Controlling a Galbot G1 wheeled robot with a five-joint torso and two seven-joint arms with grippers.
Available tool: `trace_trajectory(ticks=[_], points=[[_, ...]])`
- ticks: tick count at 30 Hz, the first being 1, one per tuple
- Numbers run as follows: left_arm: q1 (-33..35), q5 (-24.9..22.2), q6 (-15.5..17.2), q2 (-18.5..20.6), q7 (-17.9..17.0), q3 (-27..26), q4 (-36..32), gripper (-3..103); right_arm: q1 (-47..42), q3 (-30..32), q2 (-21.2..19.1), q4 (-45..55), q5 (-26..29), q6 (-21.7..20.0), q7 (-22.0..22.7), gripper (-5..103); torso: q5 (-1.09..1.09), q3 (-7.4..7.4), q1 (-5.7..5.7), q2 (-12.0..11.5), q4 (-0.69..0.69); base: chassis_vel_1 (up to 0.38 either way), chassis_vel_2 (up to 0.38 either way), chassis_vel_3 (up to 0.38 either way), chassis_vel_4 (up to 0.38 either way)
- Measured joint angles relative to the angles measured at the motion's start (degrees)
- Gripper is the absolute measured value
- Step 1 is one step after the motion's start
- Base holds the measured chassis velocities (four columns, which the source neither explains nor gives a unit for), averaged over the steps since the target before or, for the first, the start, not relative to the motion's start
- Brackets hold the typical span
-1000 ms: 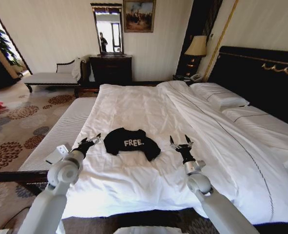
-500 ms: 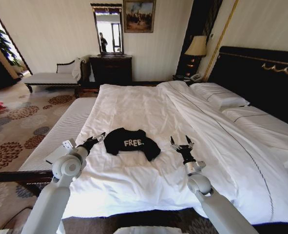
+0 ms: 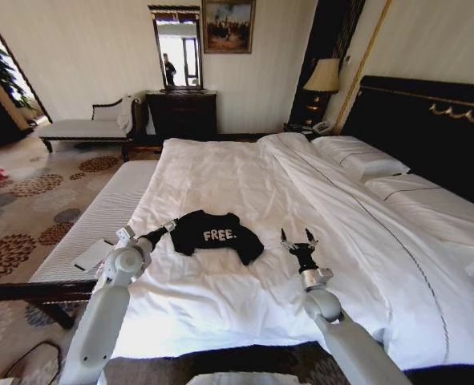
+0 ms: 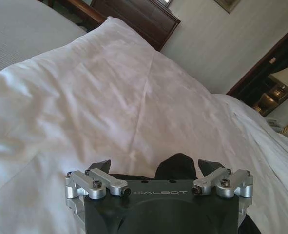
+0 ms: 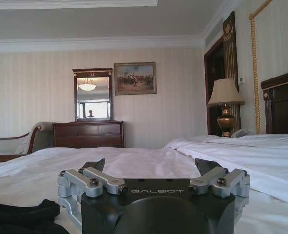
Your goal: Fold the clothes on the bed.
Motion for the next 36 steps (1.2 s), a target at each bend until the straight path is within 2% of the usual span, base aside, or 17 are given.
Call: trace_trajectory(ticks=[7,14,17,23,29,32,34,35,36], points=[[-3.41,0.13,-0.17,-1.12,2.04,0.6,4.87,100,-0.07,0.06,0.16,-0.13,-0.06,0.0,0.11,100,0.0,-0.01,-0.02,0.01,-0.01,0.0,0.0,0.0,0.0],[-8.1,-0.76,-0.73,-5.35,3.36,1.75,10.91,100,-0.47,0.69,-0.69,-0.2,-0.06,-0.01,0.44,100,0.01,0.0,-0.01,0.0,-0.04,0.0,0.0,0.0,0.0],[-7.79,-0.73,-0.45,-6.37,3.08,2.08,11.14,100,-0.57,1.06,-0.93,-0.17,0.07,-0.04,0.51,100,0.01,-0.01,-0.01,0.0,-0.04,0.0,0.0,0.0,0.0],[-6.64,-1.07,-0.26,-5.9,2.95,2.25,10.85,100,-0.57,1.45,-1.12,-0.27,0.18,-0.04,0.52,100,0.0,-0.01,-0.01,0.0,-0.01,0.0,0.0,0.0,0.0],[-6.43,-1.4,-0.21,-6.6,2.55,2.45,10.36,101,-0.5,1.23,-0.94,-0.28,0.17,-0.03,0.51,100,0.0,-0.01,-0.01,0.0,-0.03,0.0,0.0,0.0,0.0],[-5.84,-1.39,-0.35,-6.75,2.37,2.37,9.69,86,-0.45,1.12,-0.89,-0.28,0.16,-0.03,0.5,100,0.0,-0.01,-0.01,0.0,-0.03,0.0,0.0,0.0,0.0],[-5.57,-1.33,-0.4,-6.66,2.37,2.32,9.45,86,-0.46,1.1,-0.89,-0.28,0.16,-0.03,0.5,100,0.0,-0.01,-0.01,0.0,-0.02,0.0,0.0,0.0,0.0],[-5.12,-1.18,-0.49,-6.38,2.39,2.21,9.09,75,-0.48,1.07,-0.91,-0.35,0.14,-0.02,0.49,100,0.0,-0.01,-0.01,0.0,-0.02,0.0,0.0,0.0,0.0],[-4.93,-1.12,-0.58,-6.24,2.46,2.15,8.94,70,-0.48,1.05,-0.92,-0.43,0.13,-0.01,0.48,100,0.0,-0.01,-0.01,0.0,-0.02,0.0,0.0,0.0,0.0]])
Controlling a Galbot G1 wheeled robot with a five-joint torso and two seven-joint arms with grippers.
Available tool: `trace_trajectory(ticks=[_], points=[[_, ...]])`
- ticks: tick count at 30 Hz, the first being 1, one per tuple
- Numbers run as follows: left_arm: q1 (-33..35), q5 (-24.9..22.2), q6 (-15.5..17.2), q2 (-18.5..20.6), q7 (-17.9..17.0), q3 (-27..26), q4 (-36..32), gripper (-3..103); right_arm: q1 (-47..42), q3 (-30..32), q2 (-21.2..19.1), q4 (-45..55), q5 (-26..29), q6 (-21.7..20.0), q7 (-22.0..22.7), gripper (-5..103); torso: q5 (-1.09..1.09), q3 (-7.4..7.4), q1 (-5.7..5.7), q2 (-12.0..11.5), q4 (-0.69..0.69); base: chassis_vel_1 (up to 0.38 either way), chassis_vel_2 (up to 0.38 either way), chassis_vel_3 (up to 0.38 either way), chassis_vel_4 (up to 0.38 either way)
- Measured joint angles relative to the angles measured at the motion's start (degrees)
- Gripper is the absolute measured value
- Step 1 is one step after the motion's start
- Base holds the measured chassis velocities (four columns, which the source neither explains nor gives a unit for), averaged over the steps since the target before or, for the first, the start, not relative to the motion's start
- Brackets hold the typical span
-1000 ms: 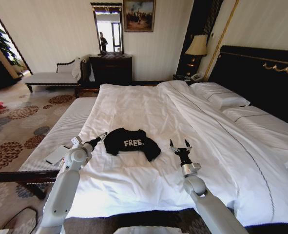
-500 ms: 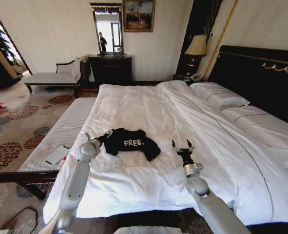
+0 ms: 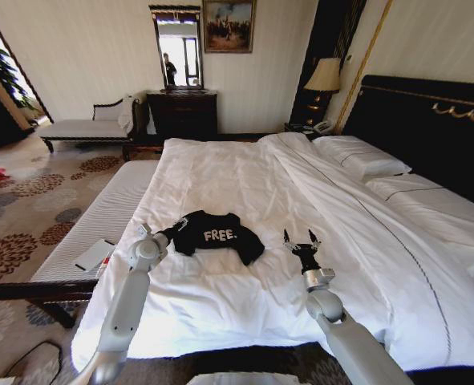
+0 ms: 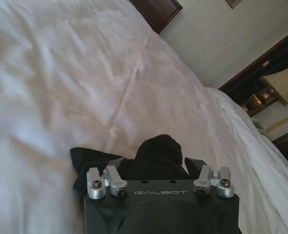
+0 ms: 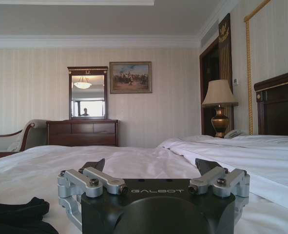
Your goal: Fold the clothes on the bed.
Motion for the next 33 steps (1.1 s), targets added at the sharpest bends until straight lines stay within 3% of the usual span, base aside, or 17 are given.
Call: trace_trajectory(ticks=[5,8,11,15,20,26,33], points=[[0.16,0.18,-0.45,0.28,0.31,-0.23,-0.18,58,0.08,-0.17,0.01,-0.15,-0.01,0.02,-0.01,100,0.0,0.0,0.0,0.0,0.0,0.0,0.0,0.0,0.0],[-0.12,0.2,-0.67,0.25,0.38,-0.33,-0.1,42,0.1,-0.39,0.19,-0.2,-0.06,0.04,-0.01,100,0.0,0.0,0.0,0.0,0.0,0.0,0.0,0.0,0.0],[-0.3,0.22,-0.67,0.19,0.41,-0.3,0.17,37,0.07,-0.42,0.23,-0.22,-0.09,0.05,-0.01,100,0.0,0.0,0.0,0.0,0.0,0.0,0.0,0.0,0.0],[-0.58,0.4,-0.71,-0.18,0.45,-0.24,0.46,15,-0.09,-0.27,0.1,-0.22,-0.09,0.09,-0.01,100,0.0,0.0,0.0,0.0,-0.01,0.0,0.0,0.0,0.0],[0.04,0.47,-1.02,0.51,0.45,-0.61,-0.59,2,-0.11,-0.06,-0.01,-0.22,-0.08,0.18,-0.01,100,0.0,0.0,0.0,0.0,-0.01,0.0,0.0,0.0,0.0],[0.85,-0.22,-1.2,2.36,0.46,-1.63,-2.48,0,0.71,-0.82,0.01,-0.35,0.38,0.19,0.13,100,-0.01,0.0,0.0,0.0,-0.01,0.0,0.0,0.0,0.0],[3.34,-0.27,-1.36,5.55,1.12,-2.88,-4.2,0,7.1,-7.49,-1.62,-1.09,7.36,-1.61,0.03,100,-0.01,0.0,0.0,0.0,-0.01,0.0,0.0,0.0,0.0]])
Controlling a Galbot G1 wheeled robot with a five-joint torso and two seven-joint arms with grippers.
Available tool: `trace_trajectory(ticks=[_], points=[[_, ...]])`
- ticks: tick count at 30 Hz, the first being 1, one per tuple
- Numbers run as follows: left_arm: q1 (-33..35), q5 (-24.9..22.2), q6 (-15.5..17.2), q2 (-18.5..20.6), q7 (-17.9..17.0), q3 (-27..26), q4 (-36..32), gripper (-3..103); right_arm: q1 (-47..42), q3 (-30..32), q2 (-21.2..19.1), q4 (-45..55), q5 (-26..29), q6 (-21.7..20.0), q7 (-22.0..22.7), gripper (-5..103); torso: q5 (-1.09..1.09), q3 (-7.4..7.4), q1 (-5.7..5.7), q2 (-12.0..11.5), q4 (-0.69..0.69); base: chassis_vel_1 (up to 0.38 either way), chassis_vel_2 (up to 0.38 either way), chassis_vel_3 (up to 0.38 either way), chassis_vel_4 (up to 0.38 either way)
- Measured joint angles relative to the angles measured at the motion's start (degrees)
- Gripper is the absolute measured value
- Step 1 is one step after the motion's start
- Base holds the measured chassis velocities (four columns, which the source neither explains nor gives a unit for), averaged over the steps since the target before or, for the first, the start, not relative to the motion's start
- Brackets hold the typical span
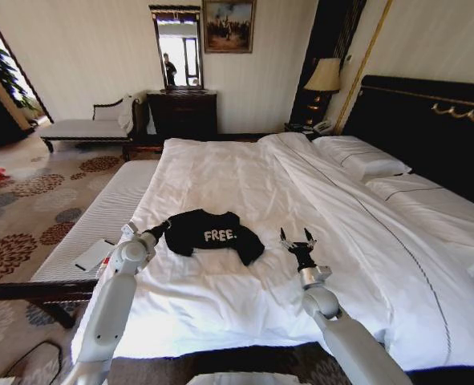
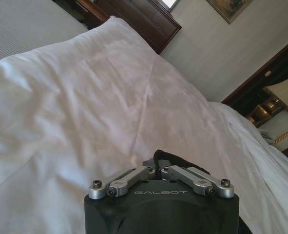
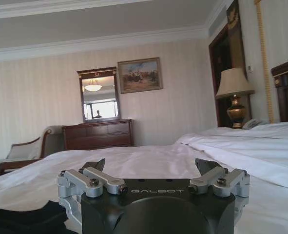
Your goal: Fold the clothes on the bed.
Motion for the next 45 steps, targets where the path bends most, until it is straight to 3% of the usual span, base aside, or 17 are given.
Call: trace_trajectory(ticks=[4,5,6,10,12,16,23,33,43,45], points=[[1.57,0.74,-0.01,0.3,0.44,-0.29,-1.31,0,3.9,-3.25,-0.21,-1.45,1.95,-2.41,-0.15,100,0.0,0.0,0.0,0.0,0.01,0.0,0.0,0.0,0.0],[2.77,0.92,-0.01,0.58,0.61,-0.49,-2.77,0,7.32,-6.07,-0.21,-2.4,5.05,-5.88,0.73,100,0.0,0.01,0.0,0.0,0.01,0.0,0.0,0.0,0.0],[2.77,0.92,-0.01,0.58,0.61,-0.49,-2.77,0,7.32,-6.07,-0.21,-2.4,5.05,-5.88,0.73,100,0.0,0.01,0.0,0.0,0.01,0.0,0.0,0.0,0.0],[3.19,0.95,-0.23,0.91,0.61,0.15,-4.02,0,14.4,-11.68,-0.14,-3.32,15.82,-14.57,5.37,100,0.01,0.0,0.0,0.0,0.0,0.0,0.0,0.0,0.0],[3.18,0.94,-0.24,0.93,0.6,0.29,-4.21,0,15.88,-12.84,-0.13,-3.67,17.29,-16.06,6.3,100,0.0,0.0,0.0,0.0,-0.02,0.0,0.0,0.0,0.0],[3.52,1.02,-0.28,0.93,0.49,0.68,-5.92,0,25.61,-19.31,0.21,-6.59,27.21,-22.88,8.85,100,0.0,0.0,0.01,0.0,0.03,0.0,0.0,0.0,0.0],[3.39,1.49,-0.34,0.19,0.43,1.37,-6.64,0,31.45,-23.3,2.6,-9.97,35.66,-27.55,9.92,100,0.01,0.01,0.0,0.0,0.0,0.0,0.0,0.0,0.0],[3.05,1.62,-0.35,0.0,0.31,1.96,-7.39,0,33.37,-26.59,6.09,-13.51,36.82,-33.5,11.44,100,0.01,0.0,0.0,0.0,-0.01,0.0,0.0,0.0,0.0],[2.89,1.64,-0.19,-0.39,0.25,2.25,-7.62,0,34.93,-27.86,10.53,-18.52,34.51,-34.03,11.38,103,0.01,0.0,0.0,0.0,0.01,0.0,0.0,0.0,0.0],[2.81,1.64,-0.18,-0.37,0.25,2.26,-7.62,0,35.2,-27.94,11.03,-19.07,34.46,-33.95,11.37,99,0.01,0.0,0.0,0.0,0.01,0.0,0.0,0.0,0.0]])
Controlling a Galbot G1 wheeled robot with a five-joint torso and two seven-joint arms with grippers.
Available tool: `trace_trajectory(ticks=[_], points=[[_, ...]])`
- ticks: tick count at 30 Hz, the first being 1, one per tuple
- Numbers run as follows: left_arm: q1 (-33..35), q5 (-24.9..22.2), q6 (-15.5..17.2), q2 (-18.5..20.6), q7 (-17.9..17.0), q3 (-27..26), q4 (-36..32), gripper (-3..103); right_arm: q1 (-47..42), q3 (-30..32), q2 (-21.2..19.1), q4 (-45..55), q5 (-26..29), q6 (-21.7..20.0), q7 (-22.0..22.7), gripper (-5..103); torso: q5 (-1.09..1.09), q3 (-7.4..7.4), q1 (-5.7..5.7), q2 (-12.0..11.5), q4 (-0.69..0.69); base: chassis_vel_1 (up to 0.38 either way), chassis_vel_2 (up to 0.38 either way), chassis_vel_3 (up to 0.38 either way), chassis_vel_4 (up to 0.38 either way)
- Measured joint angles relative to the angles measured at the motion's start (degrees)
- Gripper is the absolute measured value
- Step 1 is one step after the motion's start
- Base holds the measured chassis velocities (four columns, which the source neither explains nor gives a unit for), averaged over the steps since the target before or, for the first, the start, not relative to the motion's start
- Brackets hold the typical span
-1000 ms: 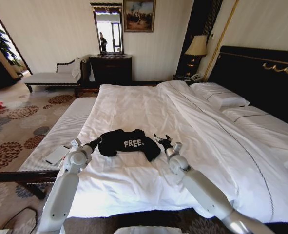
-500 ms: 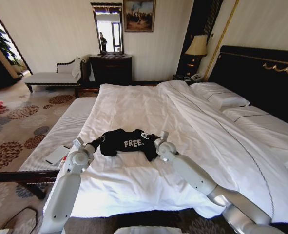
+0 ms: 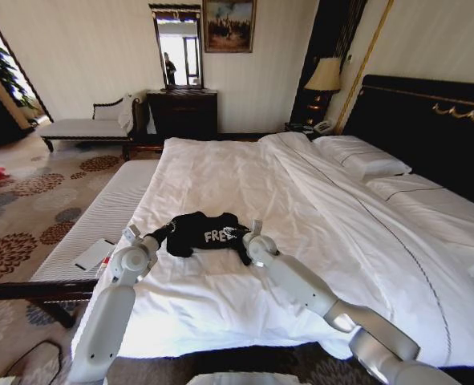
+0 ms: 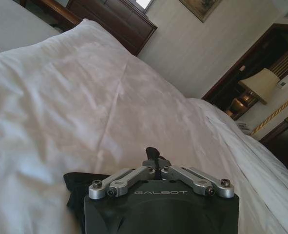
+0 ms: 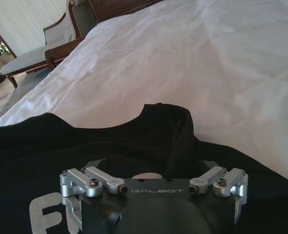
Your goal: Fold the clothes on the bed.
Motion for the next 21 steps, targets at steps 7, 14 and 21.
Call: trace_trajectory(ticks=[7,14,21], points=[[-0.36,-0.09,0.01,0.35,0.04,-0.08,0.03,0,0.61,-0.08,0.79,-1.27,-0.31,0.4,0.11,73,0.0,0.0,0.0,0.0,-0.02,0.0,0.0,0.0,0.0],[-0.68,-0.11,-0.01,0.4,0.12,-0.09,0.41,0,0.5,-0.07,0.48,-0.74,-0.55,0.47,0.11,51,0.0,0.0,0.0,0.0,-0.01,0.0,0.0,0.0,0.0],[-1.37,-0.01,-0.1,0.31,0.32,-0.03,1.47,0,-1.08,0.54,-1.02,3.37,-0.39,1.46,-0.03,24,0.01,0.0,0.0,0.0,-0.01,0.0,0.0,0.0,0.0]])
